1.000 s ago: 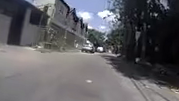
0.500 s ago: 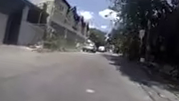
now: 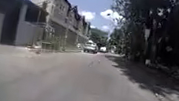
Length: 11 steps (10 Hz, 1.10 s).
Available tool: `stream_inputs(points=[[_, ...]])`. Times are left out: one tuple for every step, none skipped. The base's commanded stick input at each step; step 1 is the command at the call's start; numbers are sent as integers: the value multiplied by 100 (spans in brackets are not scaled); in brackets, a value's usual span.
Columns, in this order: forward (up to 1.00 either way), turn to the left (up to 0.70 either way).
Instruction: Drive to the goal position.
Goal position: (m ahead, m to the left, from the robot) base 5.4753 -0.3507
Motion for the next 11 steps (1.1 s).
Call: stream_inputs(points=[[85, 0], [85, 0], [85, 0], [85, 0], [85, 0], [85, 0], [85, 0], [85, 0], [85, 0], [85, 0], [85, 0]])
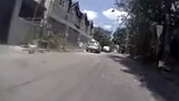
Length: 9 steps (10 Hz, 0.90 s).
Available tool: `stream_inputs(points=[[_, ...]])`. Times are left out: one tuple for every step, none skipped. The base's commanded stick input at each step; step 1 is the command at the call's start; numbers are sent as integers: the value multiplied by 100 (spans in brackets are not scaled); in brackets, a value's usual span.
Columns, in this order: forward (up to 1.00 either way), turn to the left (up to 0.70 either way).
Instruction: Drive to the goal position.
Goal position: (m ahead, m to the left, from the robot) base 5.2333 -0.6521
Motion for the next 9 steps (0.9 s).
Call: stream_inputs(points=[[85, 0], [85, 0], [85, -16], [85, -34], [85, -34], [85, -34], [85, -34], [85, -34], [85, -34]])
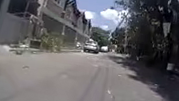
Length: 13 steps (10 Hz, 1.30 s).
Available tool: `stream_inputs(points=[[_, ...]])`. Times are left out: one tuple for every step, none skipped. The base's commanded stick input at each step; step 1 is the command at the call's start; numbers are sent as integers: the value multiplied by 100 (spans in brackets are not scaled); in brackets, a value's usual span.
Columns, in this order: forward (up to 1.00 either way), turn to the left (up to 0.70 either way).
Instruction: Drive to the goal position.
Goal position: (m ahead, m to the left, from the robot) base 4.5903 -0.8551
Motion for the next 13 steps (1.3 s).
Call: stream_inputs(points=[[85, -34], [85, -34], [85, -34], [85, -1], [85, 0], [85, 0], [85, 0], [85, 0], [85, 0], [85, 0], [85, 0], [85, 0], [85, 0]])
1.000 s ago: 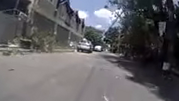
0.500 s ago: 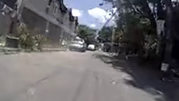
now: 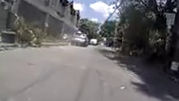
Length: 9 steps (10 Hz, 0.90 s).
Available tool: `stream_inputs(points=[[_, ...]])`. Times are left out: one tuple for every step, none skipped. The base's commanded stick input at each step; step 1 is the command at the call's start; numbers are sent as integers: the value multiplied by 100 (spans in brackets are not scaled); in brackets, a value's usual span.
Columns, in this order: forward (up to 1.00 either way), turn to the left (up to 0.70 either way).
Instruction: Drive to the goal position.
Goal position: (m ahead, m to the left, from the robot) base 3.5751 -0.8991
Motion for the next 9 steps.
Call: stream_inputs(points=[[85, 0], [85, 0], [85, 0], [85, 0], [85, 0], [85, 0], [85, 0], [85, 0], [85, 0]])
